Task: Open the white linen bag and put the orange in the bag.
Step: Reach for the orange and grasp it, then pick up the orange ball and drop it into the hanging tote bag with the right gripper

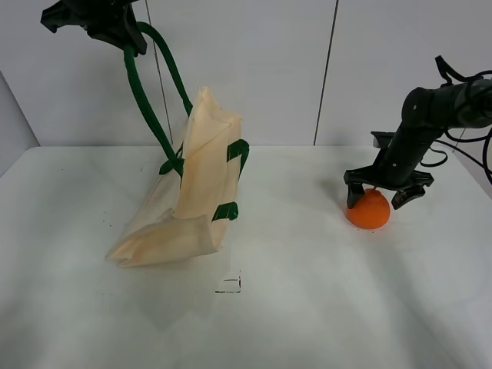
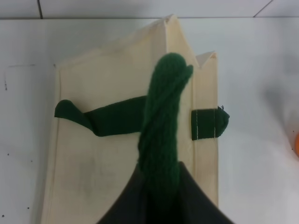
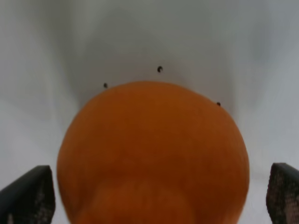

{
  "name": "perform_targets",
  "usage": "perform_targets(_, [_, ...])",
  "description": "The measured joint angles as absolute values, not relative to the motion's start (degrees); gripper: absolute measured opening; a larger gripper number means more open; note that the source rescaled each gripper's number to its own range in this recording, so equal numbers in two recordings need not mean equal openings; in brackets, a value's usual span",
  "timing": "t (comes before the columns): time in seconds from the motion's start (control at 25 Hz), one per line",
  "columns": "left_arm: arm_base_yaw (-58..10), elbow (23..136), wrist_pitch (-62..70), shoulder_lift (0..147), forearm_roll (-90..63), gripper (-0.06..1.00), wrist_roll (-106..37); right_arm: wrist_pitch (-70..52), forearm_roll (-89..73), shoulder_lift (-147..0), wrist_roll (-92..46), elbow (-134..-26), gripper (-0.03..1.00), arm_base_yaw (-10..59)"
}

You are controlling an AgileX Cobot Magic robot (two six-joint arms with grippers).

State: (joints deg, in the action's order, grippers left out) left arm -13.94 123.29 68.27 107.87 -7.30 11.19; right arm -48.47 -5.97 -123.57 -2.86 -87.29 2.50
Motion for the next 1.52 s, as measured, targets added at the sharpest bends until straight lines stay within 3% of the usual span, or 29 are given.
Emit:
perform_targets(0.12, [-13.94, 123.29, 68.27, 107.87, -7.30, 0.00, 11.19, -48.15, -5.97, -124.35, -2.92, -87.29, 0.84, 2.50])
perform_targets(0.32, [-13.94, 123.29, 68.27, 107.87, -7.57, 0.00, 11.19, -49.84, -6.07, -124.35, -2.96, -89.03, 0.06, 2.50])
perform_targets(0.36, [-13.94, 123.29, 68.27, 107.87, -7.92, 0.00, 11.19, -50.79, -6.29, -124.29, -2.96, -90.05, 0.00, 2.50])
perform_targets(0.96, [-13.94, 123.29, 68.27, 107.87, -9.08, 0.00, 10.72, -62.82, -34.87, -118.91, -6.58, -113.53, 0.01, 3.21])
perform_targets(1.52, [-13.94, 123.29, 68.27, 107.87, -9.19, 0.00, 10.67, -56.64, -36.81, -120.00, -4.44, -114.63, 0.01, 24.21])
